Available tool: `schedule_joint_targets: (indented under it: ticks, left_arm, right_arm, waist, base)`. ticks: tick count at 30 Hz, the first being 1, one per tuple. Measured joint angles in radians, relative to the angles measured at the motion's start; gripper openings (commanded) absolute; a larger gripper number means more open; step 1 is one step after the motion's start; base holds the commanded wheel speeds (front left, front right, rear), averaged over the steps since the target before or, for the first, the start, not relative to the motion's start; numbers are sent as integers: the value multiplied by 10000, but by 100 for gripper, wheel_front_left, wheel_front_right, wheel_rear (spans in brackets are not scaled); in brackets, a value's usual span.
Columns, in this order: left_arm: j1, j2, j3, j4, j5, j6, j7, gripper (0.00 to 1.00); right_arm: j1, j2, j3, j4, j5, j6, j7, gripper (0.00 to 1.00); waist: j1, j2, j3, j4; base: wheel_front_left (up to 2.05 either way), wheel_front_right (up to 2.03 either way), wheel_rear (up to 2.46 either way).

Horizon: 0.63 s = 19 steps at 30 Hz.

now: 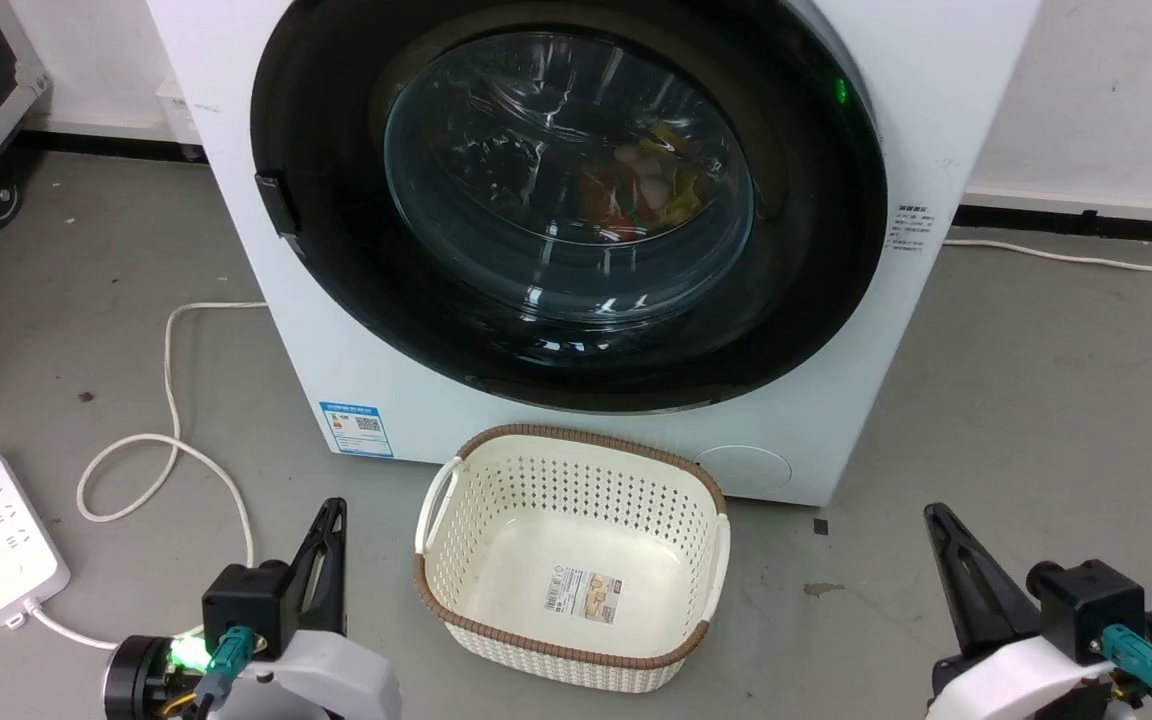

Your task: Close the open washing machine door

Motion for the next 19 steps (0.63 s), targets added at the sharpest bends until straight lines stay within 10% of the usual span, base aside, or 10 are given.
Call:
schedule_joint_targets:
  ticks: [19]
  left_arm:
    - [0, 0, 121, -201, 146, 167, 355, 0]
  right_arm:
    - [-164, 4, 207, 8, -56, 0, 360, 0]
  waist:
    - [0, 0, -7, -76]
  base:
    - [0, 0, 0]
